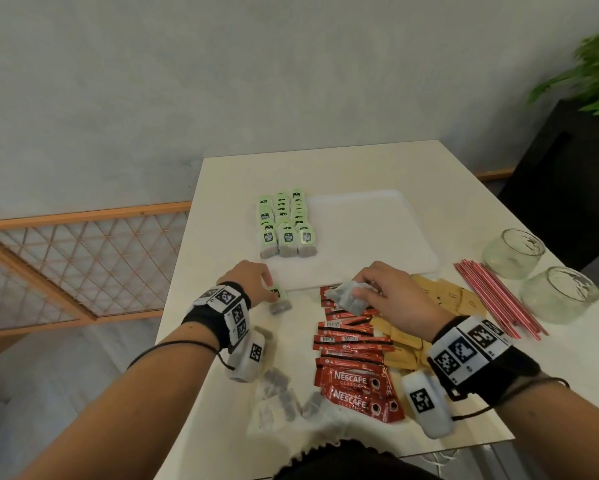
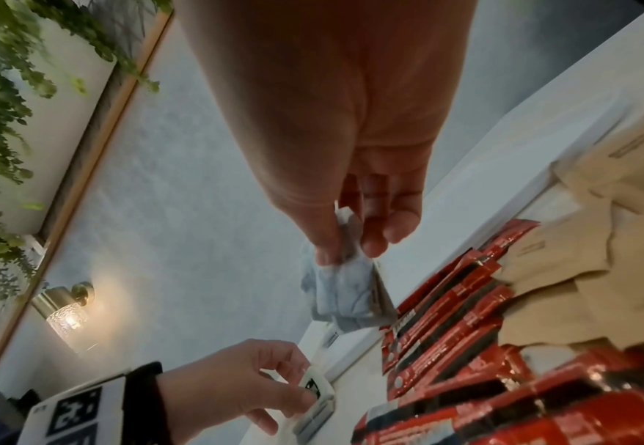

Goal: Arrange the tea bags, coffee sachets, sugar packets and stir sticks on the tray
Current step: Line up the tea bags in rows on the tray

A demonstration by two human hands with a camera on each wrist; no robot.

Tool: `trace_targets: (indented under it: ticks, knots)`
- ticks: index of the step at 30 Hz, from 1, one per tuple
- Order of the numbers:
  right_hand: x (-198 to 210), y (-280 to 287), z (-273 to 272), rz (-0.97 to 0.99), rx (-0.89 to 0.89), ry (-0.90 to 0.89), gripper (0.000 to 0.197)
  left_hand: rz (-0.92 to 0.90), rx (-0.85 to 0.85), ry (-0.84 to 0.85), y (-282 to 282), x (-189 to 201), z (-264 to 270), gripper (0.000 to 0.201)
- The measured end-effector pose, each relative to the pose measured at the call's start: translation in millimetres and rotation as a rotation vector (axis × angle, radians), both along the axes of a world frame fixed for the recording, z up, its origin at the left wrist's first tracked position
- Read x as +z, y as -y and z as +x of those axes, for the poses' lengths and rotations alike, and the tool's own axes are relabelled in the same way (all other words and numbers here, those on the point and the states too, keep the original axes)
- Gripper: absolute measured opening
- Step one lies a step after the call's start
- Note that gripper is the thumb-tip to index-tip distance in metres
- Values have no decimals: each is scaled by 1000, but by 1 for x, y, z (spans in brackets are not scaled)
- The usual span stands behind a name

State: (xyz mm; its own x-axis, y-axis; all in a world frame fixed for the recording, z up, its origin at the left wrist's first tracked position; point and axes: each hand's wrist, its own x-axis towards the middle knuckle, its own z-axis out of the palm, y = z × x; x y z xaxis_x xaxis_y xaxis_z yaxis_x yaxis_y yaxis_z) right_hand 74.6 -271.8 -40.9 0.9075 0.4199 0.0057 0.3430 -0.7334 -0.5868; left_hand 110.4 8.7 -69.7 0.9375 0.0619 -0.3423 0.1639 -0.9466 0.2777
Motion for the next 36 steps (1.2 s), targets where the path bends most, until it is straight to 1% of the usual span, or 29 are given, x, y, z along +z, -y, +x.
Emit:
trace_targets:
  ticks: [3,5,6,8,10,12,13,15,16,17,18,19,20,21,22,24,25,28,30,31,33,35,36]
  knots:
    - [3,-1,1,16,46,-24,4,38,-16,51,5,10,-3,21]
    - [7,-2,3,31,110,-54,5,-22,-34,120,12,18,-8,16]
    - [8,-3,4,34,149,-83,7,-115,-41,145,17,21,-10,15]
    - [10,-7,7,45,210,-147,13,-416,-61,164,32,27,-16,16]
    - [14,-12,11,58,247,-160,14,-656,-82,155,49,33,-23,18]
    - [16,-17,16,72,261,-140,13,-832,-40,77,62,36,-28,19]
    - [16,-19,18,85,253,-133,13,-904,18,29,68,37,-29,19]
    - [17,-22,24,110,209,-127,15,-1036,138,-85,75,43,-32,12]
    - [16,-23,26,128,180,-133,16,-1104,160,-148,77,41,-31,25]
    - [16,-24,27,157,157,-144,17,-1164,164,-225,78,42,-31,43]
    - [16,-24,29,193,141,-160,18,-1227,175,-296,79,42,-31,52]
    - [16,-25,30,234,130,-178,20,-1272,173,-345,79,44,-33,49]
    - [16,-25,31,276,117,-202,21,-1302,160,-366,78,43,-35,41]
    - [17,-25,32,312,99,-225,23,-1307,117,-382,77,42,-35,35]
    - [17,-24,34,332,75,-238,24,-1295,71,-385,75,40,-36,32]
    - [17,-23,39,338,27,-232,27,-1259,-13,-374,70,38,-38,37]
    - [18,-22,40,348,11,-229,28,-1248,-24,-356,68,36,-38,40]
    - [21,-22,45,402,-31,-236,28,-1242,11,-291,66,35,-36,40]
    - [24,-22,48,402,-50,-216,20,-1218,48,-229,64,35,-35,35]
    - [25,-23,49,395,-69,-205,16,-1180,81,-168,62,33,-34,31]
    - [24,-26,55,350,-132,-180,12,-1070,193,26,60,29,-32,21]
    - [22,-34,59,273,-165,-173,14,-993,282,204,62,28,-31,17]
    - [21,-39,60,249,-161,-190,16,-978,279,250,64,27,-31,15]
